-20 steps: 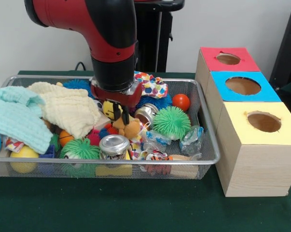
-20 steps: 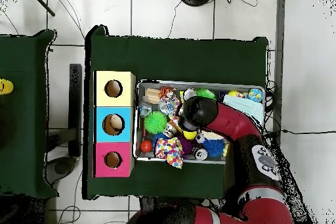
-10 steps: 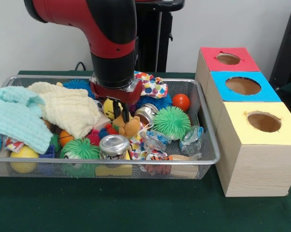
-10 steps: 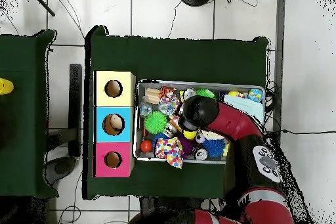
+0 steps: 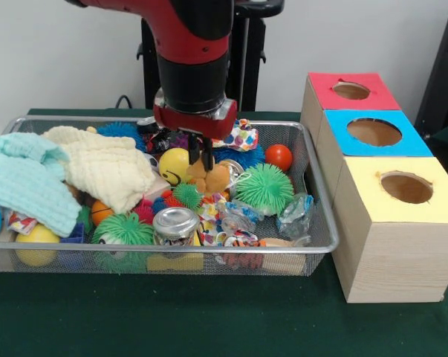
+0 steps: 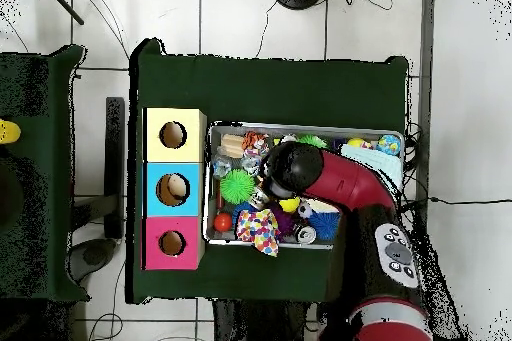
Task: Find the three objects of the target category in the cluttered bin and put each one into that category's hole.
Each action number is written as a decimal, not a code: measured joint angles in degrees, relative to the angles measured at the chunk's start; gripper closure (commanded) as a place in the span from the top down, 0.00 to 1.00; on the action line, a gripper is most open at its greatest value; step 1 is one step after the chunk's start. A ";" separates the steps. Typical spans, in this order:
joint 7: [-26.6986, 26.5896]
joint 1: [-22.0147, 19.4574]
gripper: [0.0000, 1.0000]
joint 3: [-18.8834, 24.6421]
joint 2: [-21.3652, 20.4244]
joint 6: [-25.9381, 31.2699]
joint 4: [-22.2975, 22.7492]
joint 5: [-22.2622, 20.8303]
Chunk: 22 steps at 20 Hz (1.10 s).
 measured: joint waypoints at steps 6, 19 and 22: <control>0.00 2.77 0.00 -2.18 -3.63 0.44 1.11 0.29; 0.01 9.78 0.00 -10.12 -14.22 2.10 4.06 1.62; 0.17 11.53 0.00 -11.93 -16.95 2.19 6.05 2.59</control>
